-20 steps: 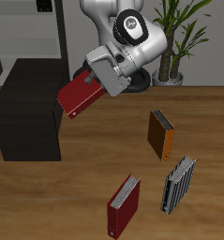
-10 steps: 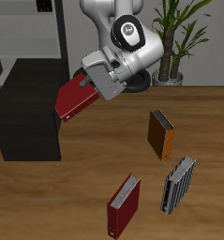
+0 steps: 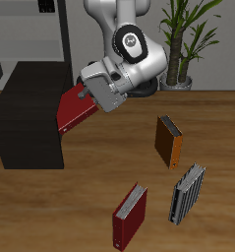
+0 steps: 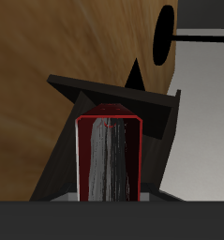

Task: Place the left red book in the top region of the shelf

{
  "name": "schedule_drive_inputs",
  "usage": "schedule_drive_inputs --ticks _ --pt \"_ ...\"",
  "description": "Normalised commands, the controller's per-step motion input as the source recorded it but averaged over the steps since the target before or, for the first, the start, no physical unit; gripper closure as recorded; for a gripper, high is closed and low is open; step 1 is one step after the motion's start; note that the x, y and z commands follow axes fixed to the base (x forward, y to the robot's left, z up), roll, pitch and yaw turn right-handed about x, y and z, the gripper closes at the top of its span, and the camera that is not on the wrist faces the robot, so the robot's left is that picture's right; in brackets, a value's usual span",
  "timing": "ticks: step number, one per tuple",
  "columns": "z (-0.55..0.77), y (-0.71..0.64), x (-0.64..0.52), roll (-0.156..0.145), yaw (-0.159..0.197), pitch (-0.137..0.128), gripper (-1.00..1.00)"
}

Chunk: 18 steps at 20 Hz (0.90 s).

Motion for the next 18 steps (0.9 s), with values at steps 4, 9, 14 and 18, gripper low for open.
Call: schedule_drive_inputs --ticks 4,9,14,18 --pt "-0.16 -0.05 0.07 -0.001 -0.007 0.039 1.00" --pt "-0.21 -0.13 0.13 -0.023 0.006 0.047 1.00" --pt "-0.11 -0.21 0.05 -0.045 -0.017 0.049 1.00" --pt "-0.03 -0.28 -0.01 -0.061 -0.030 0.045 1.00"
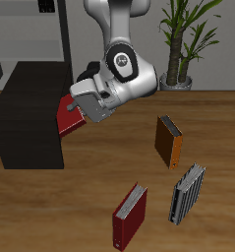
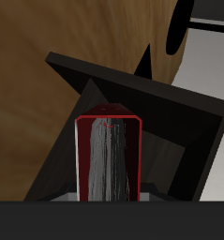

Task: Place the left red book in the top region of the shelf

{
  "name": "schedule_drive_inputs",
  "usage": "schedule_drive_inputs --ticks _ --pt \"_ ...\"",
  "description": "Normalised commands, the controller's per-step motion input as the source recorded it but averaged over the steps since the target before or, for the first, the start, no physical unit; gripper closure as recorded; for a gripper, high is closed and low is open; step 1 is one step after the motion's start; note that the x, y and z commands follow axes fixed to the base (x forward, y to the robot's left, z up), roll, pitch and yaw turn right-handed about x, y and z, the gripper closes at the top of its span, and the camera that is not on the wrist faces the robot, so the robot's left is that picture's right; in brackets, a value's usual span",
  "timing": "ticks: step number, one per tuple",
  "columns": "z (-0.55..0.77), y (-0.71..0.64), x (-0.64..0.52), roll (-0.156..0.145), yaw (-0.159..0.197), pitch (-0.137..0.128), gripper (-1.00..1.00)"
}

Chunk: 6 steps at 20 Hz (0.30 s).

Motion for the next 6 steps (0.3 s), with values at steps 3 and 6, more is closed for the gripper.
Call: schedule_drive_inputs --ticks 3,6 --pt "0.04 -0.28 0.05 -0.060 -0.029 0.028 1.00" --pt "0.04 -0.32 0.12 -0.058 -0.028 0.025 1.00"
